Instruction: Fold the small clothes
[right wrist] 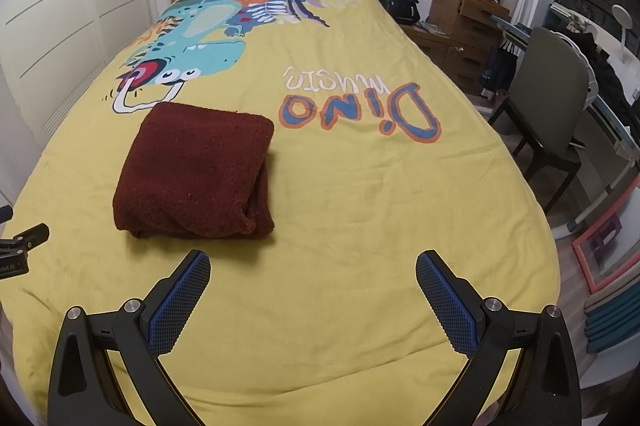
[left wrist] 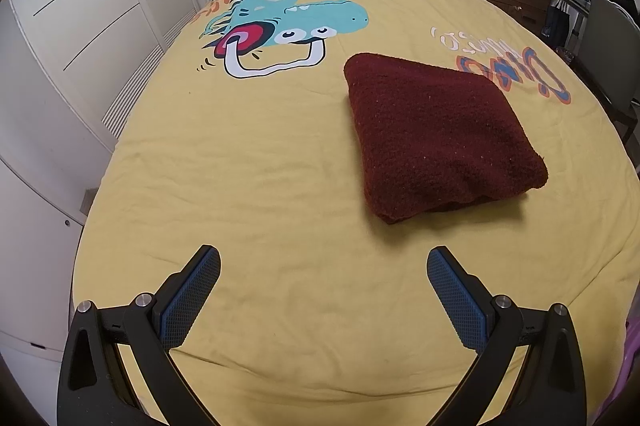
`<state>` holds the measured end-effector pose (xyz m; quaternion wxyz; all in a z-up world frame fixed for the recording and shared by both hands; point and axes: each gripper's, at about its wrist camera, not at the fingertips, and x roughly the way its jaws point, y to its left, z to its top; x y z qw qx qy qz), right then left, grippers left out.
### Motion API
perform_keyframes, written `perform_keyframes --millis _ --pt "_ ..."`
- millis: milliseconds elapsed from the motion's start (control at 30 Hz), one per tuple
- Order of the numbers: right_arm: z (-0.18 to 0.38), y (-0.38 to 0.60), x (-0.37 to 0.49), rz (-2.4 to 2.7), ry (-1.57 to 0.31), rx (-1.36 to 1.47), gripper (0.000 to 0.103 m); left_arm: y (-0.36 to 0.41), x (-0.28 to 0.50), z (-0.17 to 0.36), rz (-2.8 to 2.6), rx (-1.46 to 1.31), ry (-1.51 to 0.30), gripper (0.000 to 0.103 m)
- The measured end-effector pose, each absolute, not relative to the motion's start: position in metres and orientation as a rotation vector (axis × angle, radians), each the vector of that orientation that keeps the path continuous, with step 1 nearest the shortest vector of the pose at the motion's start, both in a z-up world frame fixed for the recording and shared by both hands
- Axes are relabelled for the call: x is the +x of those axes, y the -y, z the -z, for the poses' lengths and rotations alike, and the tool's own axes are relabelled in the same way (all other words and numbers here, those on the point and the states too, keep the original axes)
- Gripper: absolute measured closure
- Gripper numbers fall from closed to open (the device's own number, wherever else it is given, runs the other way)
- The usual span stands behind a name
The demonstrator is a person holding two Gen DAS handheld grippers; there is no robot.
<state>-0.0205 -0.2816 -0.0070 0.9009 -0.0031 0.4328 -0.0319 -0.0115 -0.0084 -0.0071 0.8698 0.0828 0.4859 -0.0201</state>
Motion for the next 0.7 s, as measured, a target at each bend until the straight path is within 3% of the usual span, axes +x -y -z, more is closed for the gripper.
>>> perform_keyframes --millis 700 --pt "0.0126 0.2778 -0.0196 0.046 -0.921 -0.024 0.000 0.0108 -0.0156 0.0055 0.042 0.183 -1.006 0.001"
